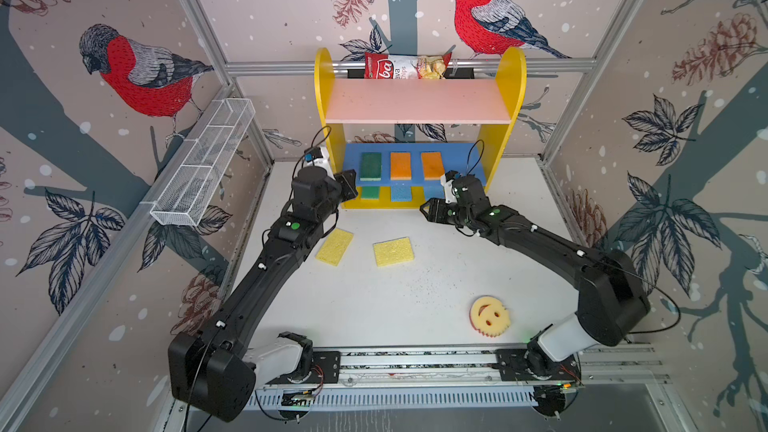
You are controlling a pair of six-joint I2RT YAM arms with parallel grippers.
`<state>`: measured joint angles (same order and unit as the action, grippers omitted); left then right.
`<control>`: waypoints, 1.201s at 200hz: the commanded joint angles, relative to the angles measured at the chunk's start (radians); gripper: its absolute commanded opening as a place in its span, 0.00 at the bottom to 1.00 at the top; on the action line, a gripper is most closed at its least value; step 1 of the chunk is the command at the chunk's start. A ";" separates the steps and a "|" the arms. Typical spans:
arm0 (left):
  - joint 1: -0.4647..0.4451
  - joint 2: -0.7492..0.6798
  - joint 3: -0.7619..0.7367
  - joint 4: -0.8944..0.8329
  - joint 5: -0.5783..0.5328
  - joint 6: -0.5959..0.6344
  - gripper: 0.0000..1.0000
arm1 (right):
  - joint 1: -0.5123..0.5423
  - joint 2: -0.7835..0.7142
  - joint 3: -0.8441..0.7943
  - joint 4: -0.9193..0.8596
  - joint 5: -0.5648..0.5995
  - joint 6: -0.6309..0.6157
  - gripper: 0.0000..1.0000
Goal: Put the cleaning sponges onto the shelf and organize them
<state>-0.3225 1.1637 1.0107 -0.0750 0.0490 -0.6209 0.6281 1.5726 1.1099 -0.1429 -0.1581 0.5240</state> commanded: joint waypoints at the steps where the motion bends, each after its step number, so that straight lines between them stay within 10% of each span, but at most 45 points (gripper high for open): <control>1: 0.002 -0.036 -0.113 -0.012 -0.004 -0.030 0.19 | 0.006 0.040 -0.018 0.002 0.009 -0.031 0.62; 45: -0.023 0.026 -0.349 0.199 0.142 -0.181 0.11 | 0.039 0.167 -0.001 0.039 -0.013 -0.035 0.59; 148: -0.121 0.351 -0.311 0.273 0.199 -0.188 0.09 | 0.129 0.346 0.036 0.033 -0.027 -0.034 0.57; 240: -0.103 0.385 -0.285 0.261 0.209 -0.162 0.40 | 0.140 0.398 0.098 0.022 -0.045 -0.117 0.04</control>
<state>-0.4366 1.5505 0.7170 0.1543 0.2436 -0.8028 0.7670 1.9732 1.1881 -0.1059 -0.1913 0.4717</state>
